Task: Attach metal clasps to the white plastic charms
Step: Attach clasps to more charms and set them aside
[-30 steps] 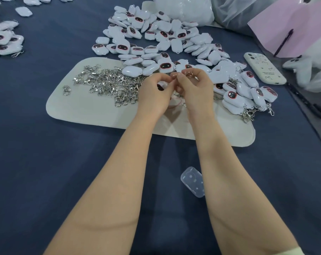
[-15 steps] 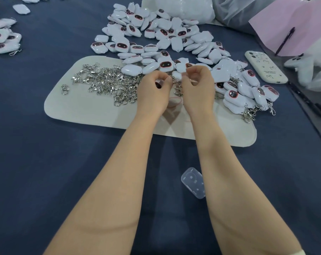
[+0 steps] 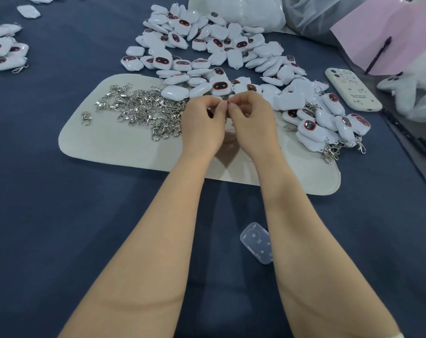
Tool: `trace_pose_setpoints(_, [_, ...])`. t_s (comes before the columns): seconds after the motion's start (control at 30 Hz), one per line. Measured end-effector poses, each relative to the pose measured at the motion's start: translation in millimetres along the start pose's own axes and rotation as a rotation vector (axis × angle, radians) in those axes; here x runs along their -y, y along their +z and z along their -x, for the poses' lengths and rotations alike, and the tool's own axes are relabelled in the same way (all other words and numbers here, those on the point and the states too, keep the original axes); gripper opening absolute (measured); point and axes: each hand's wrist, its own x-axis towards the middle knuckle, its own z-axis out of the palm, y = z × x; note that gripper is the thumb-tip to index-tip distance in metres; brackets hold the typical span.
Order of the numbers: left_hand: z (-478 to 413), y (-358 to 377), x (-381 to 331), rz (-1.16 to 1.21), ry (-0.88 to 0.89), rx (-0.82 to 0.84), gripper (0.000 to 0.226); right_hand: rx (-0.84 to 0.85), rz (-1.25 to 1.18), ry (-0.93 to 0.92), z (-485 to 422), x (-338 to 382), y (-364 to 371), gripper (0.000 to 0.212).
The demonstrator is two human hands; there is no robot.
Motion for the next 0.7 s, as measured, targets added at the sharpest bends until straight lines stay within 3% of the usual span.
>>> trace_pose_setpoints(0.53, [-0.7, 5.1, -1.7, -0.035, -0.027, 0.071, 0.006, -0.001, -0.057, 0.075, -4.6, -0.7, -5.6, 0.008])
trace_pose_setpoints(0.7, [0.0, 2.6, -4.3, 0.053, -0.087, 0.030, 0.018, -0.075, -0.031, 0.068, -6.4, -1.2, -8.4, 0.023])
